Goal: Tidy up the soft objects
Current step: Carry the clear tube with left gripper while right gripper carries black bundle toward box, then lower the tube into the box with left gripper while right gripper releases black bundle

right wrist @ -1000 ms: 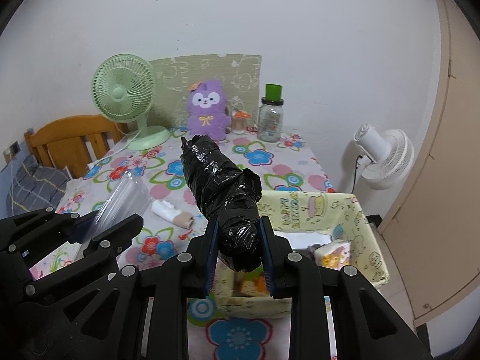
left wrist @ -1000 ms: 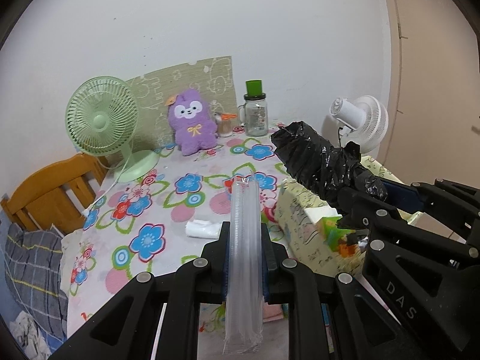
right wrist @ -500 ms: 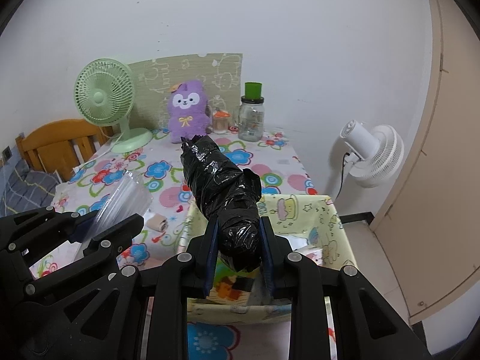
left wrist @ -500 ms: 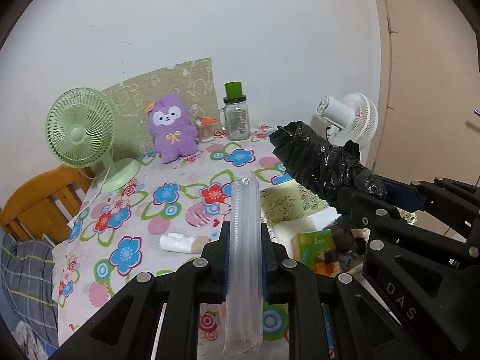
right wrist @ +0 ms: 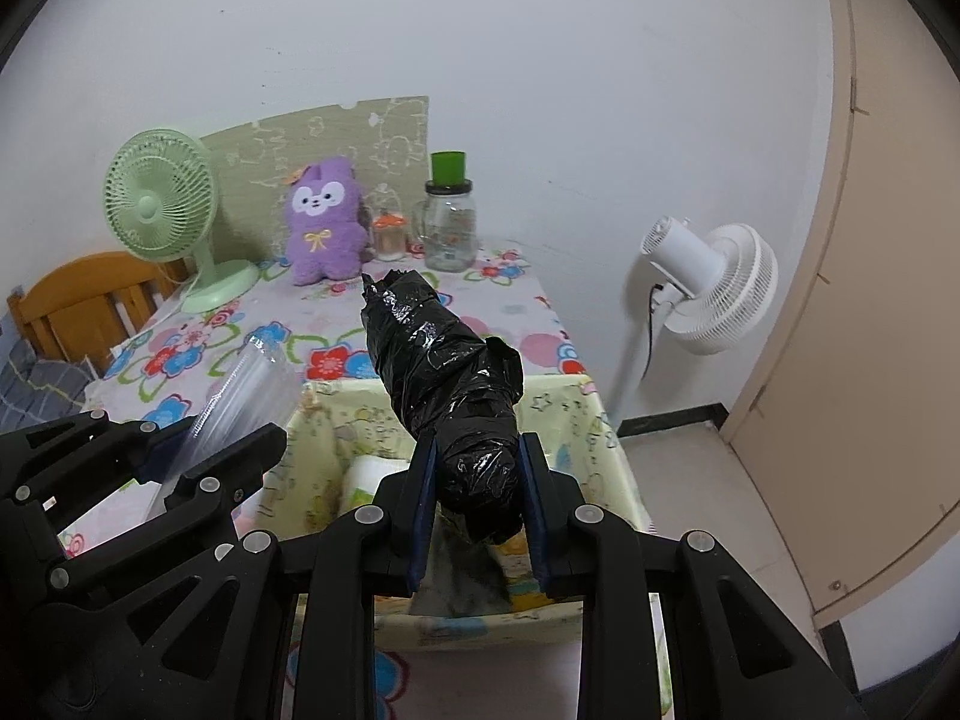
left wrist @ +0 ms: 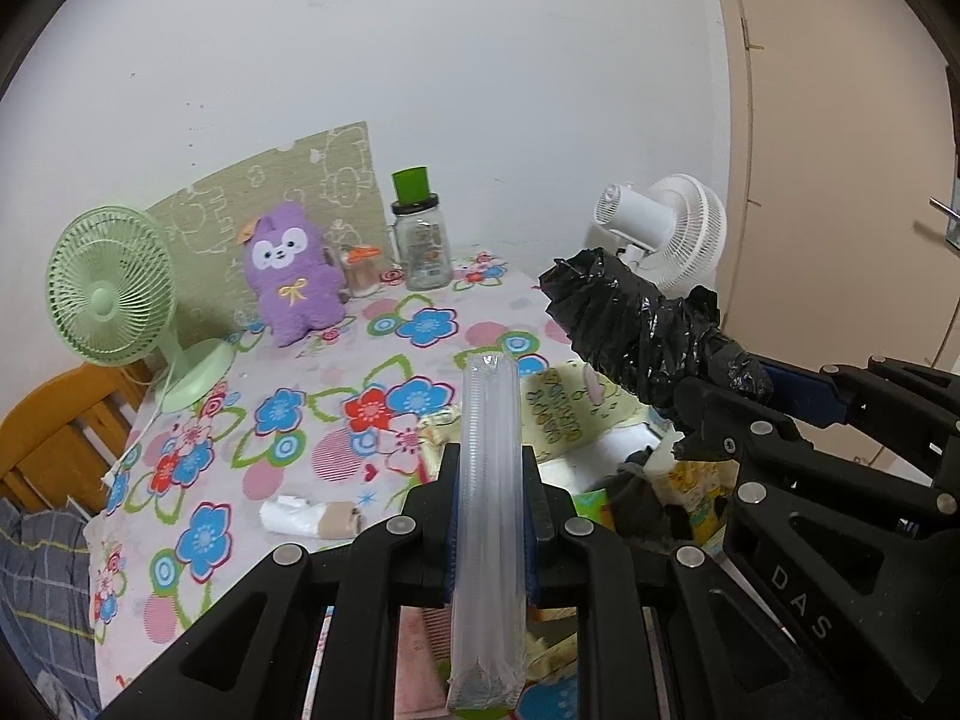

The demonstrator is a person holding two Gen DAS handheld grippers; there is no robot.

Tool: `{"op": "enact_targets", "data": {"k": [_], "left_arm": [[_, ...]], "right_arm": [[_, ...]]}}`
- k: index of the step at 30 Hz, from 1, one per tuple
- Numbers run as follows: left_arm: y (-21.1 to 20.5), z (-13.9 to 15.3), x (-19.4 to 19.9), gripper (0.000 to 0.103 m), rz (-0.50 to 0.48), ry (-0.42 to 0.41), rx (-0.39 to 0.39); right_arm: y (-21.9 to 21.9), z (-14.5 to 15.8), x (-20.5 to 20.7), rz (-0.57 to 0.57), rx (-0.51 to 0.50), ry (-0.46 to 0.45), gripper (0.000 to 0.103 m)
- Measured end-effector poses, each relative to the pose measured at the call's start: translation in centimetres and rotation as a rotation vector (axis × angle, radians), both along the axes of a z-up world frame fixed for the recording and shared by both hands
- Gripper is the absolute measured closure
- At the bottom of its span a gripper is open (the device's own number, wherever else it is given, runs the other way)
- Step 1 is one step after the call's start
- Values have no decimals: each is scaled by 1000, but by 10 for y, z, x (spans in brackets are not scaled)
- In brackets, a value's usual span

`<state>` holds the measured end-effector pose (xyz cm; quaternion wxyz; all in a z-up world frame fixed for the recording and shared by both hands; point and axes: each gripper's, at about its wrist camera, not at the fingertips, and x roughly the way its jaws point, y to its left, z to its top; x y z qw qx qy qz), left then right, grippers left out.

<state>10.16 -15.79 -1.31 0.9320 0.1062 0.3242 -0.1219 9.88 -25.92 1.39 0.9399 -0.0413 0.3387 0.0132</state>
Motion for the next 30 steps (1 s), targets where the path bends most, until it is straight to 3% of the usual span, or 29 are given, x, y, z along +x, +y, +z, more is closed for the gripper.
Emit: {"op": "enact_targets", "data": {"k": [24,30], "left_arm": [[-45,-37,35,86,-57,108,13],[-47,-40,39,57,-46,110,27]], "right_arm": [[-42,-25,26,-53,28,73,74],[-44,-27,31,-59,39,89,74]]}}
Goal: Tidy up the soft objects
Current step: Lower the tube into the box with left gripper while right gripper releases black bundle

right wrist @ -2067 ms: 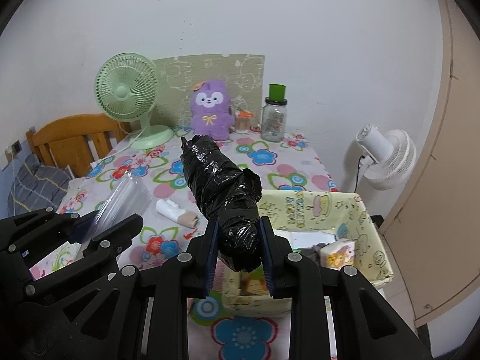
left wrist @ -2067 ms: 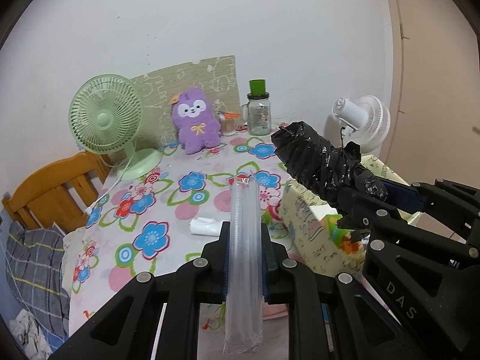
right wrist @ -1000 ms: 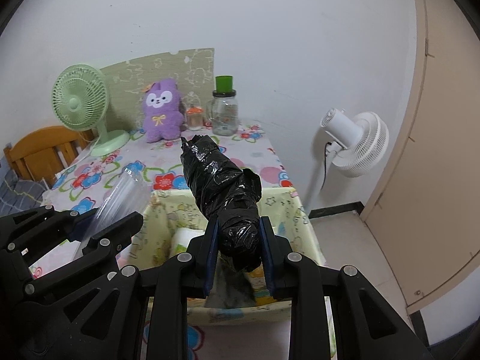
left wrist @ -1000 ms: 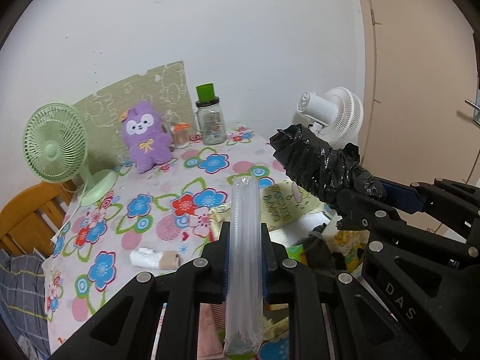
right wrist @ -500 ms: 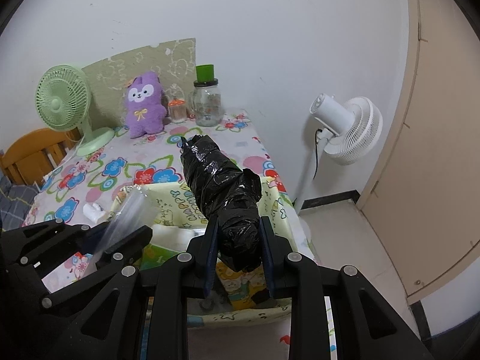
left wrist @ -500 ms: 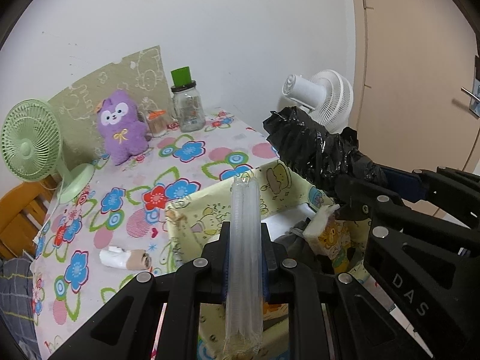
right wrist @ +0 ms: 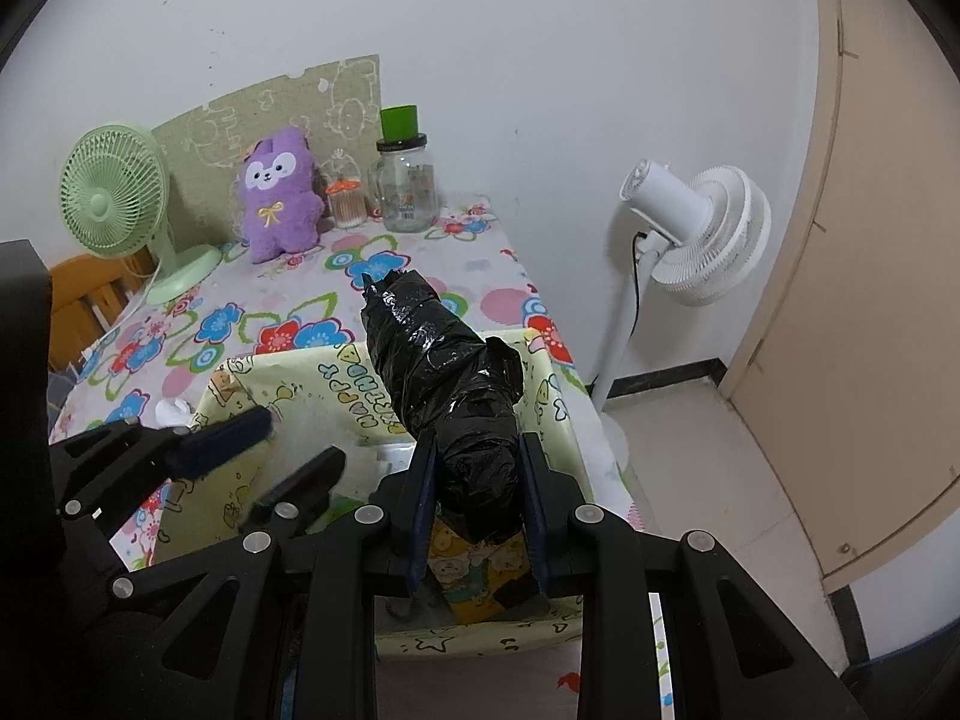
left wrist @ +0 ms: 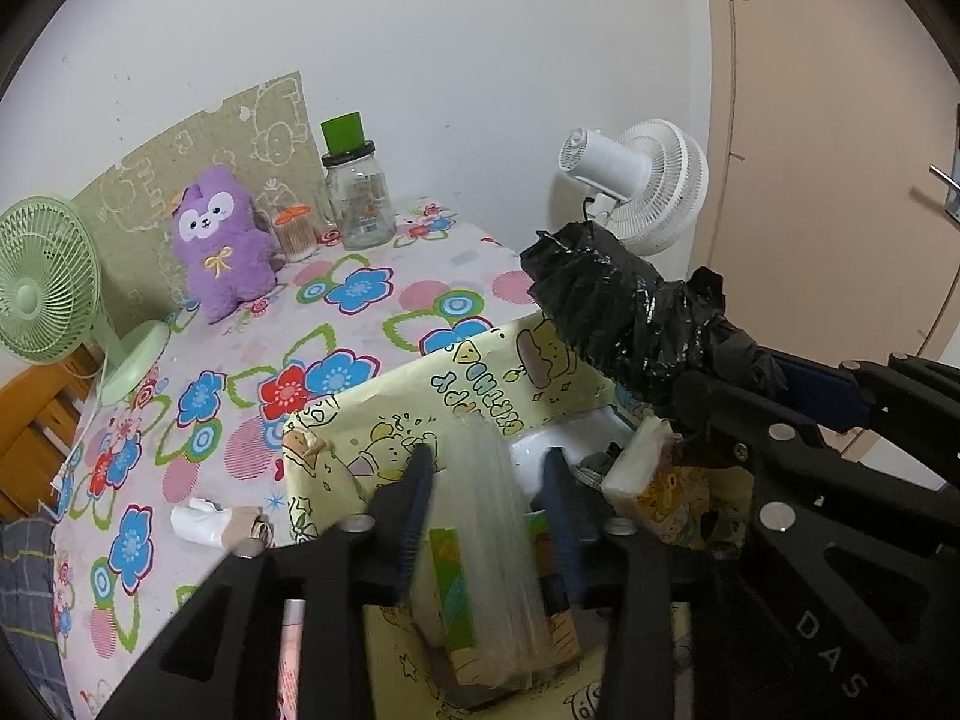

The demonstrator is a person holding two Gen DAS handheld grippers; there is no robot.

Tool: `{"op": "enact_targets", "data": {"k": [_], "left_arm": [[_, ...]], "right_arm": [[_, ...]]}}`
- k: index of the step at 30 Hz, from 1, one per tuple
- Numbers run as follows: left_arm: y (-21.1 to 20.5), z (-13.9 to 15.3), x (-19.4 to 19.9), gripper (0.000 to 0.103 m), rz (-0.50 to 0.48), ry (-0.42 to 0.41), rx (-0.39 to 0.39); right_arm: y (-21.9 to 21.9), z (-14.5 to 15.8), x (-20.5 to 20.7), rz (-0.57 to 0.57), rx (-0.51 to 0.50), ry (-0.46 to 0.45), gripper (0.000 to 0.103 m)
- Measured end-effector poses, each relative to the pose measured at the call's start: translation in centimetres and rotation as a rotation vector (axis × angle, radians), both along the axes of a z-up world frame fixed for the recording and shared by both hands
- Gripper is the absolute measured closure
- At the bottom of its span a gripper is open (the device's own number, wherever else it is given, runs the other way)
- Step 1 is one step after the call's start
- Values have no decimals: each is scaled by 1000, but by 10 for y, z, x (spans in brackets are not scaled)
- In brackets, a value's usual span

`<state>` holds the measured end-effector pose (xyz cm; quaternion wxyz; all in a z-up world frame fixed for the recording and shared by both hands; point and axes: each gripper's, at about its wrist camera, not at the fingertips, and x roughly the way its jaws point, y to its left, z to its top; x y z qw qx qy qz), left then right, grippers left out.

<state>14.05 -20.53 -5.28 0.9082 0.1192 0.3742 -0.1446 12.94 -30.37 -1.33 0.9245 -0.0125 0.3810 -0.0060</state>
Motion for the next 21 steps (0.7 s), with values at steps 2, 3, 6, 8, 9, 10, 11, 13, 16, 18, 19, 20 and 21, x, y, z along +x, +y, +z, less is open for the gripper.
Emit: {"op": "enact_targets", "data": {"k": [2,3,6,8,9,10,11,13,16,18,19,20,21], "left_arm": [[1,-1,0,44,4,1,9],[1,-1,0,41,5,0,11],[2,-1,-2,35,0,-6,23],[4,-2,-3,31,2,-6,26],[5,-2,-3,31,7,-6,29],[5,-2,-3,30,8,-5,32],[6,-3,-4,30,11,-5,36],[8,-3,-4,28,20,-6,45],[12,-1,-6,22,19,-12,31],[15,3,-9,20,16,-23,30],[15,4,-10,20,17,-26,35],[17,5,-11,19,18,-30,37],[18,6,-12,19,18,-34,35]], "right_arm": [[0,-2,1,2,7,9,74],[0,-3,0,4,11,12,74],[1,-6,2,13,31,30,73],[2,-8,2,18,47,39,72],[3,-9,2,18,50,44,71],[3,-10,2,17,52,47,68],[3,-10,2,17,52,49,62],[3,-11,2,5,54,60,48],[0,-11,1,-10,67,61,30],[0,-8,-2,-16,82,40,30],[0,-7,-3,-16,83,35,29],[2,-6,-4,-14,80,35,29],[4,-5,-4,-12,78,33,29]]}}
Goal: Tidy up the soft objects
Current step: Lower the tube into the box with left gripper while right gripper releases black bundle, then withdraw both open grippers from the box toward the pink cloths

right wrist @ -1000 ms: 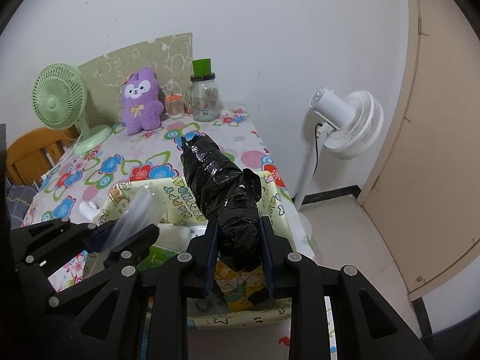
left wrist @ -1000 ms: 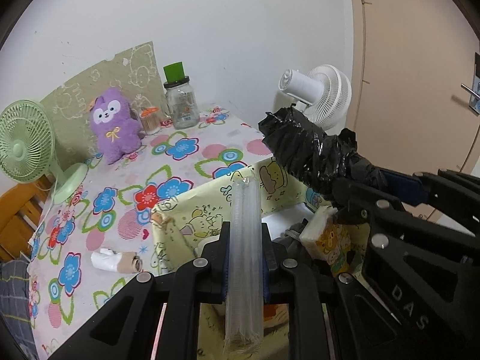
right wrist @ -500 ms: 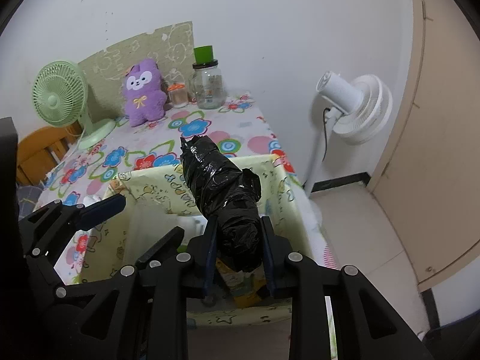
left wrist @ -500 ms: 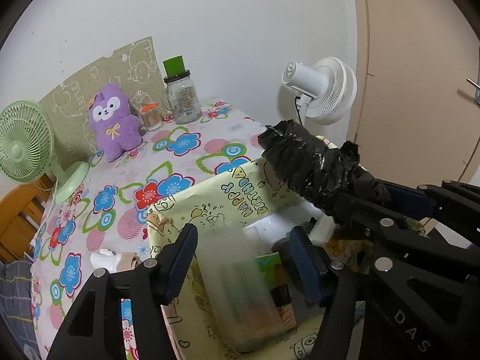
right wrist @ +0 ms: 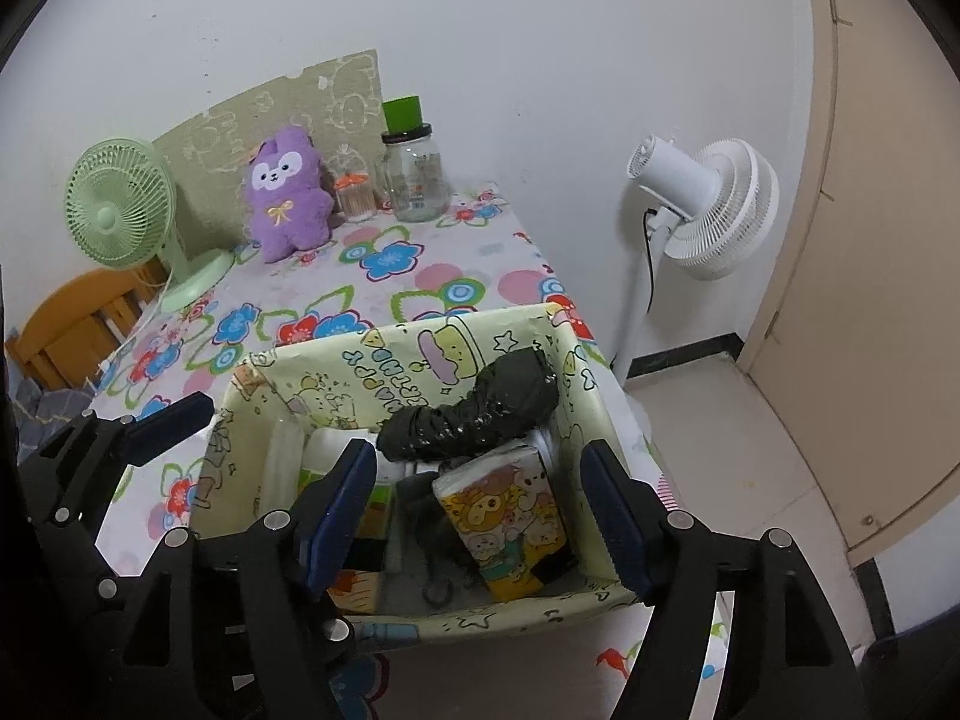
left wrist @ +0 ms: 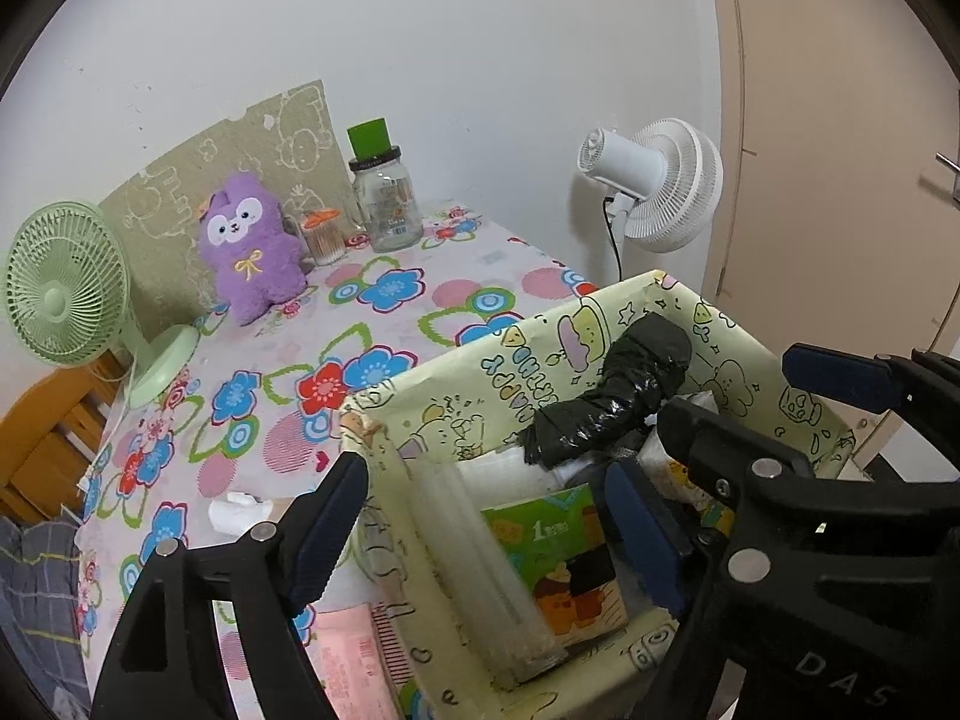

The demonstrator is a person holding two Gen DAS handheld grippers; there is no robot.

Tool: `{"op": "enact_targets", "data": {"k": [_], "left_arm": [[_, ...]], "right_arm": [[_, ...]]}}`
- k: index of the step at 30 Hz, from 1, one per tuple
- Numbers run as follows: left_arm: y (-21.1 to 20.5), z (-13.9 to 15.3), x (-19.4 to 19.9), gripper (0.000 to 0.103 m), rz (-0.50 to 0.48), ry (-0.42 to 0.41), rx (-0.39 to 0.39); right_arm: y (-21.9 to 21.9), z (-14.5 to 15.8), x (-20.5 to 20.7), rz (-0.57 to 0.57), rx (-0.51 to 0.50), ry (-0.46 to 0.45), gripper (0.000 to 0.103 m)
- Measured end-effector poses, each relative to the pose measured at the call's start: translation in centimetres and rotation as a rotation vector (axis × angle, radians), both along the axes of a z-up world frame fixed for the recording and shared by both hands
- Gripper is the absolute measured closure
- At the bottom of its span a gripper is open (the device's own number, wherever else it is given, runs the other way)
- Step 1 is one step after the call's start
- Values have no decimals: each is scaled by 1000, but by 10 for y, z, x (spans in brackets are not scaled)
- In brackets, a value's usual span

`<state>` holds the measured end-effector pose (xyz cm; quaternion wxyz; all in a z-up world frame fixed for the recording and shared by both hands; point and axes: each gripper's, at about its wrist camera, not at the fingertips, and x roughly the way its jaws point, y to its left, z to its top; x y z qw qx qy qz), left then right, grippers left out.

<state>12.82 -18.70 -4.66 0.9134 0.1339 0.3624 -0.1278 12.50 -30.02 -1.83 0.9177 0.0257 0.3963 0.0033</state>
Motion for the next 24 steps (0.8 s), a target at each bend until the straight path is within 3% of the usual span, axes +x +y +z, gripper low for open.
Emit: {"op": "enact_targets", "data": {"k": [24], "left_arm": [[52,24,-34,14,28,-46,-35]], "right_arm": [[53,25,-33,51,-19,-63,29]]}}
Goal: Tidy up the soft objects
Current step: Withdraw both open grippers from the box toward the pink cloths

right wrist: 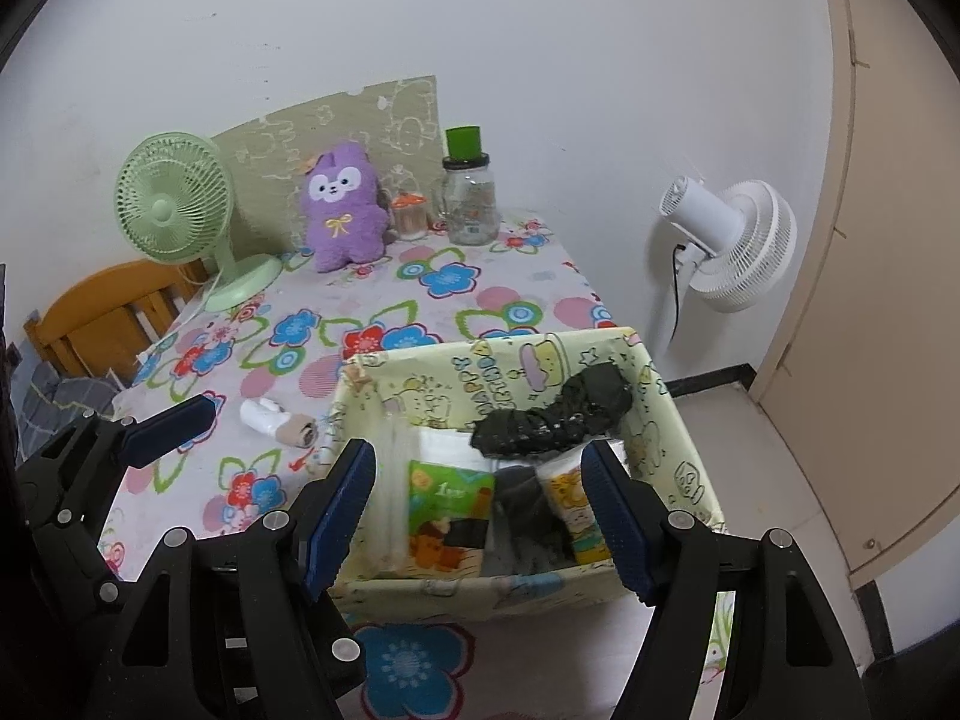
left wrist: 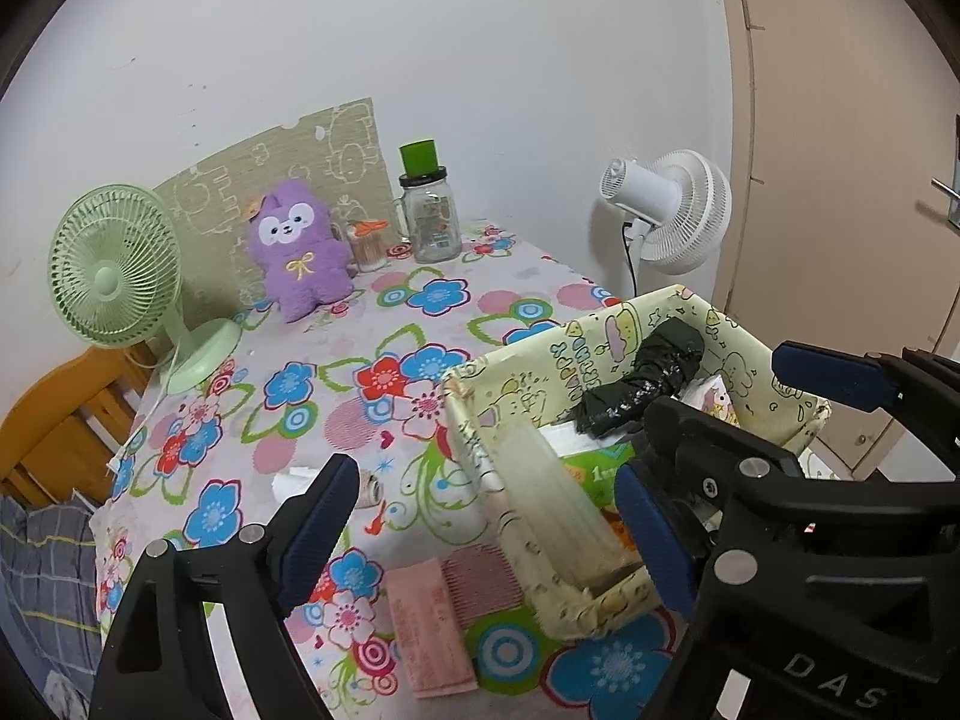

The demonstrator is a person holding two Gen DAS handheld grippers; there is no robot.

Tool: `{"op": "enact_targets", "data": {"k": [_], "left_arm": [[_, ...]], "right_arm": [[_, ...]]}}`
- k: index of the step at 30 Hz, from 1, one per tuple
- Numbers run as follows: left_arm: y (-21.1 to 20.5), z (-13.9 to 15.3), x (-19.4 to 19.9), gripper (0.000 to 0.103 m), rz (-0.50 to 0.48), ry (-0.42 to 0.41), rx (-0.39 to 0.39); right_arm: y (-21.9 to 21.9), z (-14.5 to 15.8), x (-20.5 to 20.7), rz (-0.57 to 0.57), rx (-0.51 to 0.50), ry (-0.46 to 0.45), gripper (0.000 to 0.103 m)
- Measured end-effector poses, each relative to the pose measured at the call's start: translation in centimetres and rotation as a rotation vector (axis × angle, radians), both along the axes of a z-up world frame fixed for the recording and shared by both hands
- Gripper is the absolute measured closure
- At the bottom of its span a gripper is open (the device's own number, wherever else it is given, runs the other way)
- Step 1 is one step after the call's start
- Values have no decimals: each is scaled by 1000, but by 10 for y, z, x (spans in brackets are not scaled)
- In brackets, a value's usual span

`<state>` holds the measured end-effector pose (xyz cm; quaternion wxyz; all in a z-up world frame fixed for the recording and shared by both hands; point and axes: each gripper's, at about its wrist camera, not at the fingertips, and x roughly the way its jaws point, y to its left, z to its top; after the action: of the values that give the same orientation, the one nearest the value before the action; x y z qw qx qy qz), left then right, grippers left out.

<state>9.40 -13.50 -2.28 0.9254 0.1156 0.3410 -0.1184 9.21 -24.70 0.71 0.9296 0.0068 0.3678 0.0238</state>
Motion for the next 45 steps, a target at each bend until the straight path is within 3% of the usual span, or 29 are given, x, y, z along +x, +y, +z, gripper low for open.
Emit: {"op": "enact_targets", "data": {"k": [24,45], "left_arm": [[62,4,-33,14,68,-25,-16],[107,-10,-29,13,122,-2,-19]], "right_arm": [[67,4,-28,78,-22,-29,29],[116,-5,-25,155,-34,-27,29]]}}
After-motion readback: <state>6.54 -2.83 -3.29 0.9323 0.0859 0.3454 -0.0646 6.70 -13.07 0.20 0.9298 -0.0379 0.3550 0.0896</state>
